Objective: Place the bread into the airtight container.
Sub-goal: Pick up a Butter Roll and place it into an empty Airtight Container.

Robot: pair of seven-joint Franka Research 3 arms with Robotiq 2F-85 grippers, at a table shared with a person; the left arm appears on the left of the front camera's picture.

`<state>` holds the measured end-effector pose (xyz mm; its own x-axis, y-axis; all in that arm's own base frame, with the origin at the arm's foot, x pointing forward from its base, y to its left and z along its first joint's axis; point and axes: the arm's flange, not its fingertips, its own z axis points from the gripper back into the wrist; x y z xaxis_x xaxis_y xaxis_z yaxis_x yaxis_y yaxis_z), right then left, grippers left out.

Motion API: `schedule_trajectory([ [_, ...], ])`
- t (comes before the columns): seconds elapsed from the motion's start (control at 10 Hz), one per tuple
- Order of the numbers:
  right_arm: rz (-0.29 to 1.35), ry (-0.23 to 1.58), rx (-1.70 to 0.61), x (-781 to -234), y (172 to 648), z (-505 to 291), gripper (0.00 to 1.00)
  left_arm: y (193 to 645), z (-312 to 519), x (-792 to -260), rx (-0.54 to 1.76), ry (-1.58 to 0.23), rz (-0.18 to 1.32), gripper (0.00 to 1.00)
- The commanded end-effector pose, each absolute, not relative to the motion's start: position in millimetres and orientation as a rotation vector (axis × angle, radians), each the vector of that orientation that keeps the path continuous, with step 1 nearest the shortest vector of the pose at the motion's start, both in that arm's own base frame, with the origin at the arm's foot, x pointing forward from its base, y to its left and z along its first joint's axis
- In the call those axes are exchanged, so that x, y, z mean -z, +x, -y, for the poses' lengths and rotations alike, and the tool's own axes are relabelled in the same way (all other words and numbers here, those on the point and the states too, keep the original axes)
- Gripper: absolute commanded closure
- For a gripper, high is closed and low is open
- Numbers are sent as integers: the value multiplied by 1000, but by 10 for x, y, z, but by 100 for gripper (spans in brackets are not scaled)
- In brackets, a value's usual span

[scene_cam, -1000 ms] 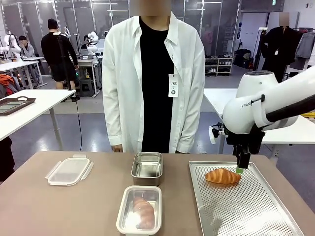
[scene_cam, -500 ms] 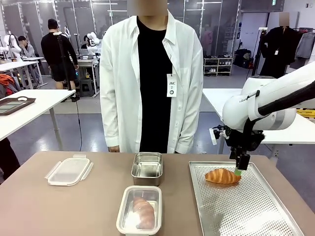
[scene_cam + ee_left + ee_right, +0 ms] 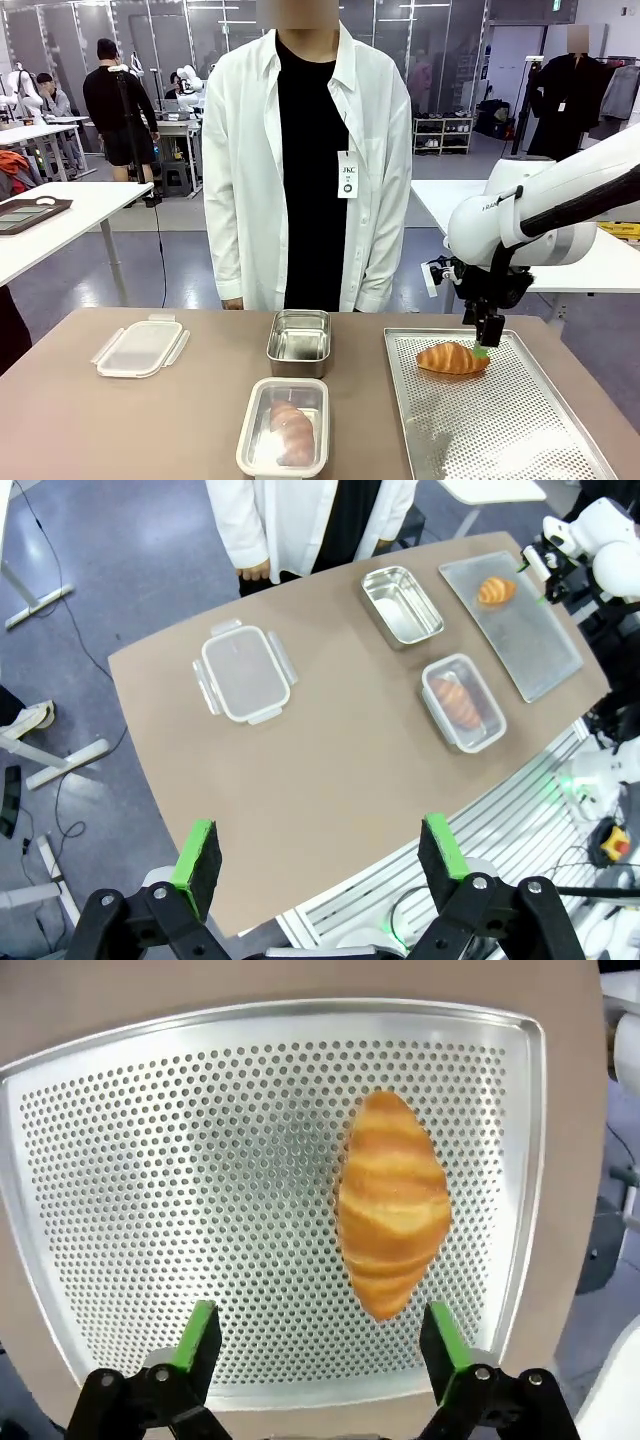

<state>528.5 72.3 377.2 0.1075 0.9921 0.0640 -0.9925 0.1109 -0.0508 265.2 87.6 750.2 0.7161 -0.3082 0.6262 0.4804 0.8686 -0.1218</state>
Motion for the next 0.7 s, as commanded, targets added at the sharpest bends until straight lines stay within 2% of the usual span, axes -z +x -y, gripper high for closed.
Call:
schedule_trajectory([
  [0.0, 97, 31, -1477, -3563, 5458, -715, 0, 2646, -872, -7506, 459, -292, 639, 0],
  [0.6, 138, 25, -1470, -3280, 5640, -724, 0, 2646, -872, -7506, 459, -292, 639, 0],
])
